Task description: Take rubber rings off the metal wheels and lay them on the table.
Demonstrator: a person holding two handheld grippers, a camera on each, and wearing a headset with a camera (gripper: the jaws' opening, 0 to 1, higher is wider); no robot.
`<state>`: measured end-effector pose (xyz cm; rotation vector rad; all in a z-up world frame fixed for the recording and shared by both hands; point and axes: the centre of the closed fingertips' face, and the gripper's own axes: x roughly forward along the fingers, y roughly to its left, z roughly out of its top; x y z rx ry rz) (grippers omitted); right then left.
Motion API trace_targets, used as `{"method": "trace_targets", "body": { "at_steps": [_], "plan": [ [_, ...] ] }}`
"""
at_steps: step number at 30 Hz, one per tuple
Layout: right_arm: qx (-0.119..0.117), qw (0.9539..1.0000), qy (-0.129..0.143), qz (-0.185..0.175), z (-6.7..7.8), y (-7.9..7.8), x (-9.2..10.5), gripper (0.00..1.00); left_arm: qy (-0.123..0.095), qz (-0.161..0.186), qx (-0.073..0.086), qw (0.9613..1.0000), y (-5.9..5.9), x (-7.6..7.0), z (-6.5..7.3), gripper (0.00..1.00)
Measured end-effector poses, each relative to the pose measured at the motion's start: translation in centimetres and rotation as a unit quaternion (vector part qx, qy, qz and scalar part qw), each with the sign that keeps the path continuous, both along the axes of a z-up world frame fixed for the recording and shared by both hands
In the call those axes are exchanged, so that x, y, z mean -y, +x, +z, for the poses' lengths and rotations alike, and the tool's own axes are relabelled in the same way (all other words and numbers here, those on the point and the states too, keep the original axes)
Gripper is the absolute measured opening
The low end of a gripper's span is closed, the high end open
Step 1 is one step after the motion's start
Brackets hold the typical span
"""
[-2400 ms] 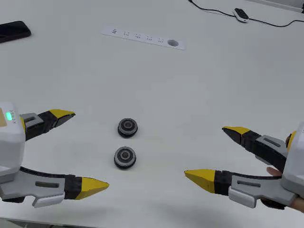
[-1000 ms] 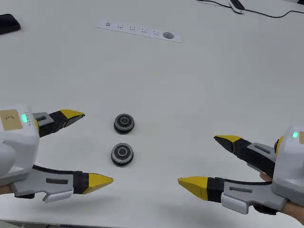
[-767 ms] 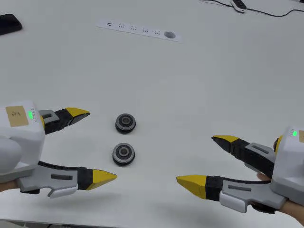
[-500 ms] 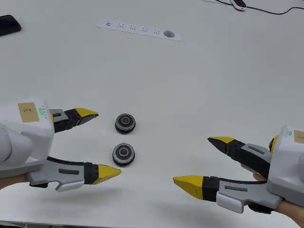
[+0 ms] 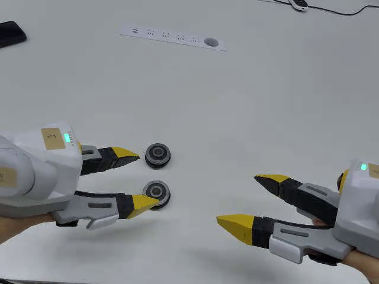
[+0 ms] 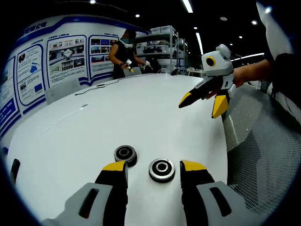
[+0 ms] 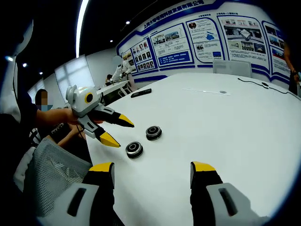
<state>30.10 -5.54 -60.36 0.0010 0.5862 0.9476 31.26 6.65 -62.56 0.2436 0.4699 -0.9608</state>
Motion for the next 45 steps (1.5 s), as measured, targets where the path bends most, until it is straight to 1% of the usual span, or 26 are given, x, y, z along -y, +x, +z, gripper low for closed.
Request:
{"method": "trace_targets", "body": {
  "at_steps": [1,4,6,9,11,15,16,19,23,26,30,32,37,41,44,45],
  "plan": [
    [-0.002,1.0000,0.005,-0.002,0.0,0.0,0.0,0.66,0.005,-0.003,-0.001,1.0000,0.0,0.0,-0.1,0.43],
    [-0.008,0.9999,0.011,-0.002,-0.1,0.0,-0.1,0.65,0.011,-0.008,0.000,0.9999,0.0,0.2,-0.2,0.39],
    [-0.013,0.9998,0.014,0.000,-0.2,-0.2,-0.1,0.64,0.020,-0.007,0.002,0.9998,0.2,0.2,-0.4,0.37],
    [-0.017,0.9996,0.024,-0.006,-0.1,-0.1,0.0,0.63,0.021,-0.009,0.001,0.9997,0.4,0.4,-0.6,0.34],
    [-0.017,0.9995,0.027,-0.009,0.0,0.0,0.2,0.63,0.022,-0.019,0.000,0.9996,0.3,0.7,-0.7,0.32],
    [-0.021,0.9989,0.037,-0.019,0.1,0.2,0.5,0.61,0.033,-0.034,0.003,0.9989,0.3,1.2,-1.1,0.31],
    [-0.022,0.9987,0.041,-0.022,0.1,0.2,0.5,0.60,0.035,-0.037,0.001,0.9987,0.3,1.2,-1.3,0.29],
    [-0.024,0.9985,0.042,-0.025,0.1,0.3,0.6,0.59,0.045,-0.040,-0.003,0.9982,0.3,1.3,-1.7,0.28],
    [-0.026,0.9985,0.039,-0.028,-0.1,0.3,0.8,0.58,0.050,-0.055,-0.007,0.9972,-0.2,1.5,-1.9,0.27],
    [-0.027,0.9984,0.039,-0.029,-0.2,0.3,0.8,0.58,0.052,-0.060,-0.006,0.9968,-0.4,1.6,-1.9,0.25],
    [-0.027,0.9987,0.036,-0.025,-0.2,0.2,0.7,0.57,0.054,-0.058,-0.003,0.9969,-0.2,1.5,-1.9,0.23],
    [-0.028,0.9986,0.037,-0.023,-0.1,0.2,0.6,0.56,0.060,-0.058,-0.001,0.9965,-0.1,1.5,-2.0,0.21],
    [-0.029,0.9985,0.041,-0.023,0.0,0.2,0.5,0.56,0.062,-0.066,-0.004,0.9959,-0.4,1.7,-2.0,0.20],
    [-0.031,0.9984,0.042,-0.022,-0.1,0.2,0.4,0.55,0.073,-0.076,-0.006,0.9944,-0.7,1.7,-2.4,0.20],
    [-0.032,0.9985,0.040,-0.020,-0.2,0.1,0.4,0.55,0.072,-0.073,-0.007,0.9947,-0.5,1.9,-2.4,0.19],
    [-0.033,0.9985,0.040,-0.020,-0.2,0.1,0.4,0.55,0.077,-0.075,-0.007,0.9941,-0.5,1.8,-2.5,0.18]
  ]
}}
